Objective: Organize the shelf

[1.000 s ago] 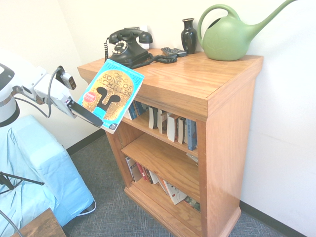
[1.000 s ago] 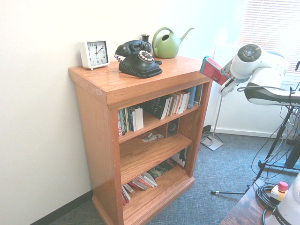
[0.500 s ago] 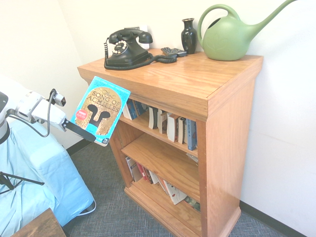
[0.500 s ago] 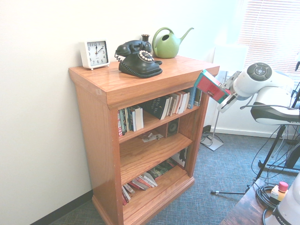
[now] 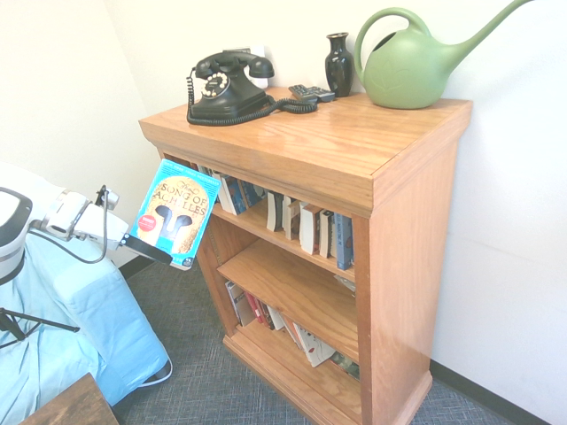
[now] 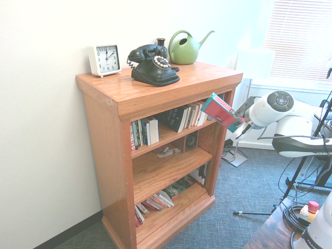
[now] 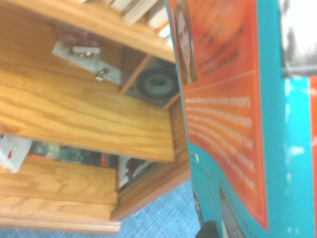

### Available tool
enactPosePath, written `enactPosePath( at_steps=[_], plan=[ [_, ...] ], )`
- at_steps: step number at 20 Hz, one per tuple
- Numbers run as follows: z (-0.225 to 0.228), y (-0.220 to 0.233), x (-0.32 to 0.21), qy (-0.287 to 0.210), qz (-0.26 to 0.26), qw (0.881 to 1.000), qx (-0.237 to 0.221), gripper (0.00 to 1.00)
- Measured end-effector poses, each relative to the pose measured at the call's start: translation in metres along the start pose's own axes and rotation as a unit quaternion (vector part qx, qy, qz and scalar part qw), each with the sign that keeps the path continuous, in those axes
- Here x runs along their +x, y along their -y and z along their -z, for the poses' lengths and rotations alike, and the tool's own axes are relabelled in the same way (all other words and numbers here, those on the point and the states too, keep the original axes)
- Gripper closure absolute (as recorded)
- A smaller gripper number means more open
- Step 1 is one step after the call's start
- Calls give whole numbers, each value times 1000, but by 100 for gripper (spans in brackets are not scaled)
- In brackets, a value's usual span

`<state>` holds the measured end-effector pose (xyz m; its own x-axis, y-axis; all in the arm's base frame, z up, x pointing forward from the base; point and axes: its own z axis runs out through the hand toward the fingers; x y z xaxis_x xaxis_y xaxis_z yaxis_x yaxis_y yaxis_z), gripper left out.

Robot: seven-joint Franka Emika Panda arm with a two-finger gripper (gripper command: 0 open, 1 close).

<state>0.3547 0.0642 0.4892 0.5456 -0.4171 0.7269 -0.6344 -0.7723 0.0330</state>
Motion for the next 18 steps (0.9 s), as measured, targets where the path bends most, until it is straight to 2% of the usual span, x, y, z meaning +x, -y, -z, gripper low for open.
enactPosePath(
  at_steps=[7, 13, 18],
  plan=[
    [-35, 26, -30, 11, 30, 999, -9, 100],
    [-59, 44, -29, 4, 48, 999, -16, 100],
    [-76, 68, -27, 17, 57, 998, -10, 100]
  ],
)
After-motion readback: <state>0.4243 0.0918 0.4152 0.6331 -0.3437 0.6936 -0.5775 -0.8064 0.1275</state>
